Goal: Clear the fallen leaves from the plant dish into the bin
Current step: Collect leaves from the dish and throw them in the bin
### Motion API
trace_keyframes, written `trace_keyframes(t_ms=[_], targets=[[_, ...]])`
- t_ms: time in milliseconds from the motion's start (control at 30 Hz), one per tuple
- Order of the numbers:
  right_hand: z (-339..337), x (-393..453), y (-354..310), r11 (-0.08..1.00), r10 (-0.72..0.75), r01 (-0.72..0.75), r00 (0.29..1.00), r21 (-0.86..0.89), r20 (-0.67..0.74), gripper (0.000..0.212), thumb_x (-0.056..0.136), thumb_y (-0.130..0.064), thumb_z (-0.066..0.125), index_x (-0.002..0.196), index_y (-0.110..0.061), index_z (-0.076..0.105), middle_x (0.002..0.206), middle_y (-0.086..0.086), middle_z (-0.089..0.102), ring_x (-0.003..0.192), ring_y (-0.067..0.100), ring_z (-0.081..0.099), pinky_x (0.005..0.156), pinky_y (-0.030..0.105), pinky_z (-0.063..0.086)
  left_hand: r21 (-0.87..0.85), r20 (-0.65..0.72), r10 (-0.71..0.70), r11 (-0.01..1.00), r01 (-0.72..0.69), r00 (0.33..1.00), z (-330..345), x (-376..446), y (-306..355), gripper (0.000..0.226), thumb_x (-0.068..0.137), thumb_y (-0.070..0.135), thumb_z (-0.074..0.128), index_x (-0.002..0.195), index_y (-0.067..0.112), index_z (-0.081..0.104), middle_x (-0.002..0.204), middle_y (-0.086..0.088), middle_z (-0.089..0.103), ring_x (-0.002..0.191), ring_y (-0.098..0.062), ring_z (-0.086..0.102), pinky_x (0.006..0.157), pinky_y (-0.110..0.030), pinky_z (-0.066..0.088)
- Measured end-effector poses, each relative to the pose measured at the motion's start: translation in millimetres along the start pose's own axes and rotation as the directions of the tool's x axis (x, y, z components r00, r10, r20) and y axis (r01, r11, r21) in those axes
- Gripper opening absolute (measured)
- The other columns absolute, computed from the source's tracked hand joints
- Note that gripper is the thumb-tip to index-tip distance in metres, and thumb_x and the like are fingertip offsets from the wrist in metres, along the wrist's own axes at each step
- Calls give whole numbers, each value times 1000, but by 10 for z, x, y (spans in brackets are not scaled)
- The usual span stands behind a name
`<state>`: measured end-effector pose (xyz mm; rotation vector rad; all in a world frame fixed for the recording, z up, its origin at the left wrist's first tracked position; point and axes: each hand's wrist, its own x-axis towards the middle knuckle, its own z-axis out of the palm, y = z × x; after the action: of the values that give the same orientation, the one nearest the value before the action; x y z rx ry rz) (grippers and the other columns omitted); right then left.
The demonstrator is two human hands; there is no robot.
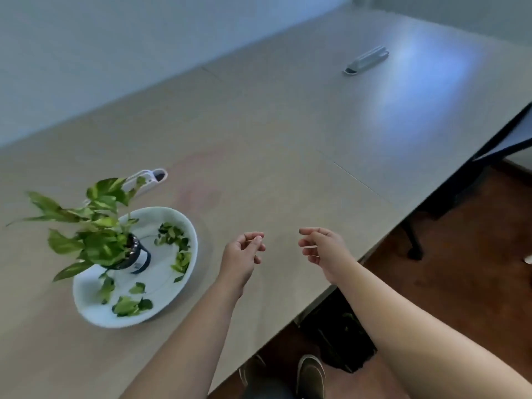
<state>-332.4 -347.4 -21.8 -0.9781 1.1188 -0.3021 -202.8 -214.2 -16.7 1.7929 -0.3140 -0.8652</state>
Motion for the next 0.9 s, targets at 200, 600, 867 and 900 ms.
trace_keyframes(t_ms=[200,600,867,900], targets=[[1009,-11,9,965,-9,67,974,-254,225,24,87,-1,46,92,-12,68,72,6,61,55,15,49,54,23,38,-120,-306,-59,992,23,950,-1041,-183,-282,15,97,17,54,102,17,68,83,0,64,61,-10,51,58,-19,42],[2455,-122,379,371,-37,578,791,-726,611,28,88,-14,48,101,-23,70,86,-6,60,73,16,57,55,18,41,329,-455,-97,905,269,885,-2495,-363,-889,13,83,25,67,95,24,64,75,8,58,76,-16,59,66,-25,43],[2803,70,599,-121,62,664,747,-738,662,41,88,-18,54,129,-23,55,127,-1,47,109,24,56,86,35,52,710,-253,-76,662,239,964,-2735,-145,-897,64,76,30,74,135,24,50,135,-5,42,125,-25,46,101,-34,43],[2822,73,610,-177,72,658,750,-732,657,43,88,-20,54,131,-24,53,128,0,47,109,26,56,86,37,53,722,-238,-99,648,244,966,-2722,-120,-883,69,76,31,75,139,25,45,137,-5,40,126,-25,45,101,-34,43]])
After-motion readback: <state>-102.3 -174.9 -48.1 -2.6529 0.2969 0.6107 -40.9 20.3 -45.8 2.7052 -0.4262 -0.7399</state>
